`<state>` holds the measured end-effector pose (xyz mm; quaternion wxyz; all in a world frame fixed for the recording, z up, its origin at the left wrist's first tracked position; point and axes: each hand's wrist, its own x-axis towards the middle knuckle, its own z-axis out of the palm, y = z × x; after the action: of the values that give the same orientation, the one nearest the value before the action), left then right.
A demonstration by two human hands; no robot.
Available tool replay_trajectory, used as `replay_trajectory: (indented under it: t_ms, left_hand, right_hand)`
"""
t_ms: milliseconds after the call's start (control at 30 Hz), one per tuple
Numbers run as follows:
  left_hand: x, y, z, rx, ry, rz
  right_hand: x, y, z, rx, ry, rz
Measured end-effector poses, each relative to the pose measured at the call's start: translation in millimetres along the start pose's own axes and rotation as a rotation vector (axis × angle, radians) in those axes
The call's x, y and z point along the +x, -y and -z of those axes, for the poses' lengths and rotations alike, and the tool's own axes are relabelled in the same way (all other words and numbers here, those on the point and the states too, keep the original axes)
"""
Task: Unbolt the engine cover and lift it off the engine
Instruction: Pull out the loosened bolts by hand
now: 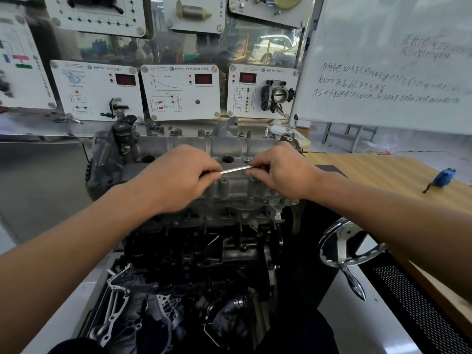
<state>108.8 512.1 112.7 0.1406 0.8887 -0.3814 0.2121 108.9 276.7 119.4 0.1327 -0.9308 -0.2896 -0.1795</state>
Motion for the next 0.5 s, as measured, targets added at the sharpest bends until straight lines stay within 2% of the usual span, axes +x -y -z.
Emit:
replay_trajectory:
  t_ms: [100, 167, 233, 333, 433, 500]
  left_hand:
    - [-11.3, -26.4, -3.2, -0.036, 0.002, 0.045]
    - [-18.8, -53.2, -5.5, -0.156, 0.080, 0.032]
    - [-18.6, -82.8, -7.4, -0.262, 0.175, -0.060]
    - [-2.6, -117.4, -12.5, -0.278, 0.231, -0.195]
    - [10.9, -130.1, -14.0, -0.185, 0.155, -0.271]
    - [11.7, -123.9, -6.7, -0.142, -0.013, -0.263]
  right_hand:
    - [0.1, -2.6, -0.5, 0.000, -0.003, 0.032]
    - [-2.0, -5.2, -0.7, 0.030, -0.023, 0.065]
    - [-4.4, -9.5, -1.2, 0.076, -0.051, 0.090]
    - [-7.3, -14.6, -2.0, 0.197, -0.043, 0.075]
    - [-2.3, -9.9, 6.1, 0.328, -0.103, 0.092]
    - [10.3, -3.3, 18.4, 0.404, -0.211, 0.065]
